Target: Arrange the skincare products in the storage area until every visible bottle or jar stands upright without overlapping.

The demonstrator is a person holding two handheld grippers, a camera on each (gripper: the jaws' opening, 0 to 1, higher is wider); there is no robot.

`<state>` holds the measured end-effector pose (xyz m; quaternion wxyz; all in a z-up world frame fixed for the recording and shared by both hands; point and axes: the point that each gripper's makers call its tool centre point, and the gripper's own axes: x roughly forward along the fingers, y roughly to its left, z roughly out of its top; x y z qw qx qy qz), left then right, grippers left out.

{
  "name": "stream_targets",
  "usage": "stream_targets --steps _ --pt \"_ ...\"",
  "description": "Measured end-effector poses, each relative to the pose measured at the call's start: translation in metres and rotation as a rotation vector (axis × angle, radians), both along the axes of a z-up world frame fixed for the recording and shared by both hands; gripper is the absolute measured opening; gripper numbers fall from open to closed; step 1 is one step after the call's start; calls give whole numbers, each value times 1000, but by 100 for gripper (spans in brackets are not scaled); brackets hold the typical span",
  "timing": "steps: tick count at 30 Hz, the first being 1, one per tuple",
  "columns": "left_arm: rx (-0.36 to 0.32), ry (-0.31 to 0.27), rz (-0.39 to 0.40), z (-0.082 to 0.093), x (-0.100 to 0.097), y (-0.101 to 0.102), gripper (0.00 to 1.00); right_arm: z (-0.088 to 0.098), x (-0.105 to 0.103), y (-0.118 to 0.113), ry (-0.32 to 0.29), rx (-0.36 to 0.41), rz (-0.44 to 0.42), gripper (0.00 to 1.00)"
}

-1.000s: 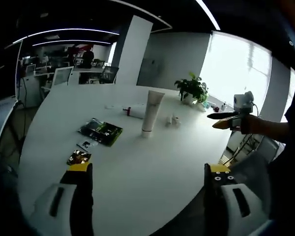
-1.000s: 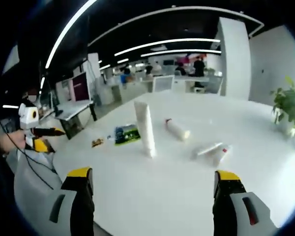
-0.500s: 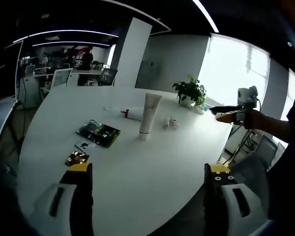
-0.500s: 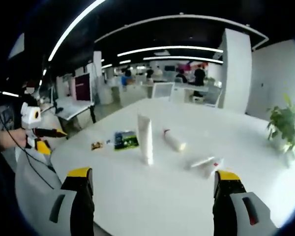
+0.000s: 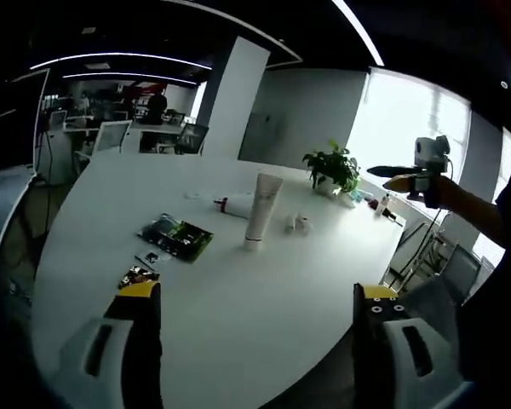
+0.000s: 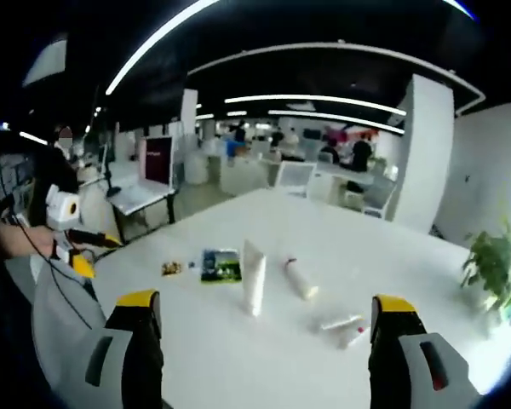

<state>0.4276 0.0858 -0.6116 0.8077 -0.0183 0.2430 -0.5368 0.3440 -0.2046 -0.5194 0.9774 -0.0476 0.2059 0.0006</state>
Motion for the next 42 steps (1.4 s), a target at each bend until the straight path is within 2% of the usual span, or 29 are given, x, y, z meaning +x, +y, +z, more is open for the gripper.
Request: stream_targets --steps 3,6,7,10,17,25,29,32,42 --pt "3 -8 -11 2 0 -1 87 -7 5 -8 11 -16 1 100" --pt "17 -8 -16 -2 -3 0 87 -28 4 -11 84 -22 20 100" --pt "18 -4 -14 -3 -3 1 87 -39 2 -13 136 -25 31 100" --pt "19 15 -13 -10 -6 2 87 -50 4 -21 171 -43 33 100" --pt "23 45 -13 -21 -8 -6 87 -56 19 -33 190 -31 50 99" --pt "32 46 -24 -20 -5 -12 87 -81 34 -40 259 -20 92 99" --pt "57 60 -43 -29 -7 -15 87 -93 40 -55 289 3 88 92" --pt "61 65 -43 -31 -5 -18 87 -100 45 -63 312 4 90 91" --pt "78 85 -60 -43 -4 -24 87 -119 75 -68 357 23 136 85"
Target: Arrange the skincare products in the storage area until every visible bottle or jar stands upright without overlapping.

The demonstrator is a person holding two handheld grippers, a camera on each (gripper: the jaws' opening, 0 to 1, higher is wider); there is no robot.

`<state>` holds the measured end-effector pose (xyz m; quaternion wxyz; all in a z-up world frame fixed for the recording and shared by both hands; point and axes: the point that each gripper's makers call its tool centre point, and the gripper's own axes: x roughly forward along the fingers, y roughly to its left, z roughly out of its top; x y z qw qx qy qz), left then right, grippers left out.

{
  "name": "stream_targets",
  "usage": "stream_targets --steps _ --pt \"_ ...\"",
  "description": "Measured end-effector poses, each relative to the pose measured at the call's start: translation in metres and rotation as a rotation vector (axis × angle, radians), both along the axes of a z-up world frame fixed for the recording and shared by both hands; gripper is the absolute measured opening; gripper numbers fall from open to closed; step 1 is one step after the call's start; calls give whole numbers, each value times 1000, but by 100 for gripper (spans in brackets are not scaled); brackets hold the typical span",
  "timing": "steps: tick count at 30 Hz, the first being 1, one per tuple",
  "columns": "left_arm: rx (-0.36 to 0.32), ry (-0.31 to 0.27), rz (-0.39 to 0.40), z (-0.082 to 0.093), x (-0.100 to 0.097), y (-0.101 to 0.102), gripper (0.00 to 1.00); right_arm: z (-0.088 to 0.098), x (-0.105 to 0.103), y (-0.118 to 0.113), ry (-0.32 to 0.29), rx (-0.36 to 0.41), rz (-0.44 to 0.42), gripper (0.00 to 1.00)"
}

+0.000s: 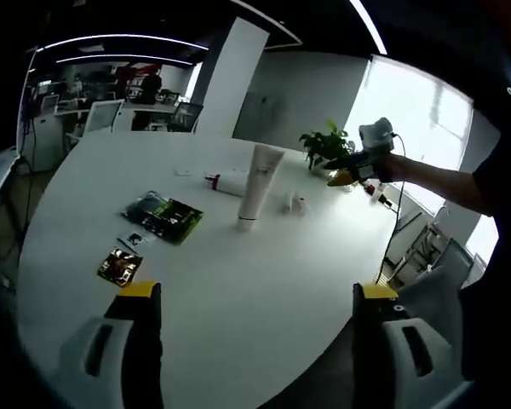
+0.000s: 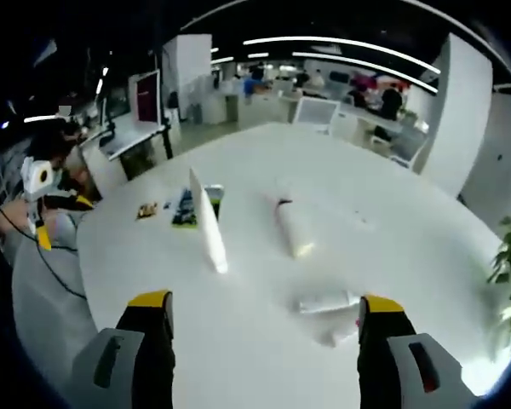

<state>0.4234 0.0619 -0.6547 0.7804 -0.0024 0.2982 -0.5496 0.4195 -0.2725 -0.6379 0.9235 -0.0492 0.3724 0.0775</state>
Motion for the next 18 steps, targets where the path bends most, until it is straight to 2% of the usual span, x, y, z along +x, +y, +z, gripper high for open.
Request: stream_targets --steps 6,18 --pt "0 7 8 -2 5 -2 87 -21 17 -4 54 -14 38 81" --pt "24 18 14 -12 16 0 86 -49 53 -10 113 -17 74 74"
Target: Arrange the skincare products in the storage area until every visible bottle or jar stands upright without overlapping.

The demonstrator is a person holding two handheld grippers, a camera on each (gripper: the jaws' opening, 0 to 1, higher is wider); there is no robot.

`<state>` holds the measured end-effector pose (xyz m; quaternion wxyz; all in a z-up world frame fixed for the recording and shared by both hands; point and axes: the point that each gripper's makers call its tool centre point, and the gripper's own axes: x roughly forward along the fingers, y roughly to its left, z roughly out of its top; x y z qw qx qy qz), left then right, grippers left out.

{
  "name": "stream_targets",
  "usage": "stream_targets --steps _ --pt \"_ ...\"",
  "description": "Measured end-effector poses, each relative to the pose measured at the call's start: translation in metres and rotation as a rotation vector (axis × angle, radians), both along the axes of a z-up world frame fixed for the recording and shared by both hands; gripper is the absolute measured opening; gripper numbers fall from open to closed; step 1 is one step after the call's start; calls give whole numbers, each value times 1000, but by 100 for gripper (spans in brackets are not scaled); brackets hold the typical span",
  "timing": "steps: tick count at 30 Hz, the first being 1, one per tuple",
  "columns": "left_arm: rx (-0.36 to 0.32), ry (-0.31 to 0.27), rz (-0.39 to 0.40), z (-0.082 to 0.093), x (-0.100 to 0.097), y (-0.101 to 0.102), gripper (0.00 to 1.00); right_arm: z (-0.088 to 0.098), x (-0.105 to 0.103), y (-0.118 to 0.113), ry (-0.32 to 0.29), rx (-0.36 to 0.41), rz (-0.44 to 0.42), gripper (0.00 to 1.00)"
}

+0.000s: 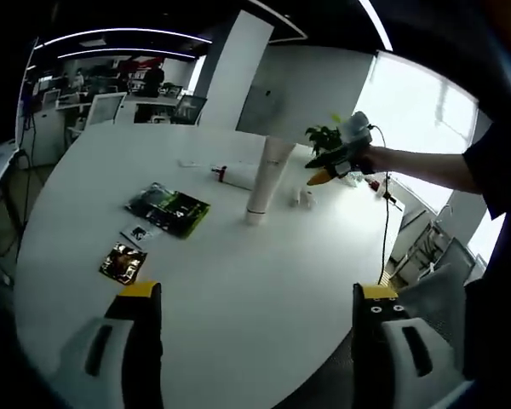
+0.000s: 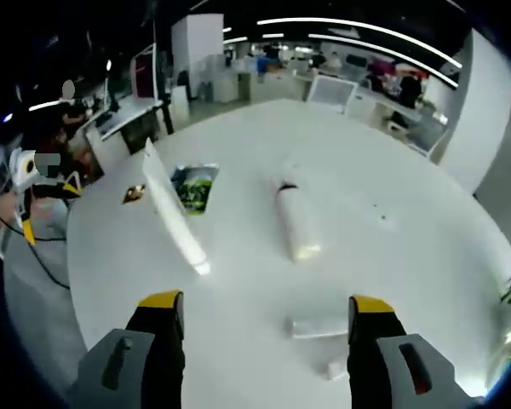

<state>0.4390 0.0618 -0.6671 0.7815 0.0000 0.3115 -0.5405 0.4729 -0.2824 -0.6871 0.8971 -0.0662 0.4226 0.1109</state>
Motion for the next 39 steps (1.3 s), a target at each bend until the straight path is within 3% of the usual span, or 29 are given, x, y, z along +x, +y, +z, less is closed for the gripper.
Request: stream_targets --steps 14,20,39 --pt "5 24 1 -11 10 -4 86 -18 48 7 22 20 52 74" --pt "11 35 1 -17 13 -5 86 -28 70 0 28 -14 65 66" --pt "56 48 -9 -37 14 1 86 -55 130 6 93 -50 149 62"
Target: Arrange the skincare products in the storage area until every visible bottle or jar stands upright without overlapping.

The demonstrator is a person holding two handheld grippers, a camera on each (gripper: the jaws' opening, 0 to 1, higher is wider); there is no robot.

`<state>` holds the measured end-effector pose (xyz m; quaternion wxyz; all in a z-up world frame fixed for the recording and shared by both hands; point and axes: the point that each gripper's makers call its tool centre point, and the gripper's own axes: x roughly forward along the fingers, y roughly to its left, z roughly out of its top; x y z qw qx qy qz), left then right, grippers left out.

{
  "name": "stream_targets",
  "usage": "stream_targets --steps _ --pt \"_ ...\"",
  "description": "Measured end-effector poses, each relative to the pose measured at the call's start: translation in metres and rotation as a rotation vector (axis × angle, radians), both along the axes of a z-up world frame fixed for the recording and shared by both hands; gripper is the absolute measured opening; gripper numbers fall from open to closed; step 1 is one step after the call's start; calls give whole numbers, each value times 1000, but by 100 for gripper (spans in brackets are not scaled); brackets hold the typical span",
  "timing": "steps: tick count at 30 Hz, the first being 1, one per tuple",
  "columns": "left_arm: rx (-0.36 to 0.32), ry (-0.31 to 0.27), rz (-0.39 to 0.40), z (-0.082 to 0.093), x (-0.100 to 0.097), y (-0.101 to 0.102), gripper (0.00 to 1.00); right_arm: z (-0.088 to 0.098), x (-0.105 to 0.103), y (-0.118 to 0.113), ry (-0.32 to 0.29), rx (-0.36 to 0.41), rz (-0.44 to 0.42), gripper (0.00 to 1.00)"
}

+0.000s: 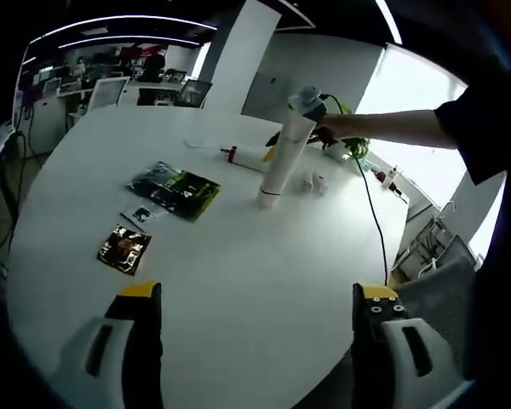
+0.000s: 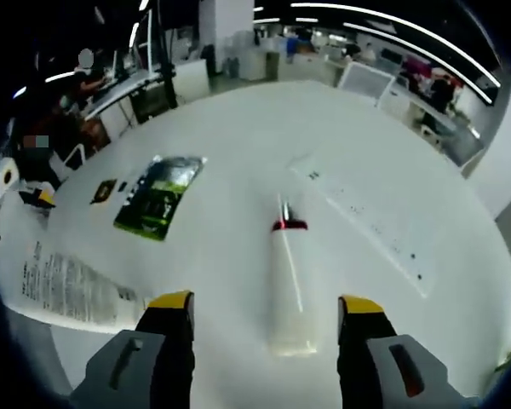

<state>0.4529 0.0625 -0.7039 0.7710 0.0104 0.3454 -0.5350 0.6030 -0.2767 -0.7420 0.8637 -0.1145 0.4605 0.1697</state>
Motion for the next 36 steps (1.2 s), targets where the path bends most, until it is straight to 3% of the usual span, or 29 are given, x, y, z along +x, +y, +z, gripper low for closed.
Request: stream_targets --steps 8,17,26,36 --pt "0 8 25 -4 3 5 86 -14 18 5 15 -17 22 58" --pt "3 15 42 -9 5 8 86 -28 35 0 19 -50 6 46" --pt "9 25 47 -14 6 8 86 -35 44 -15 17 -89 -37 24" --pt "10 29 50 -17 8 7 86 -39 49 -10 30 -91 -27 23"
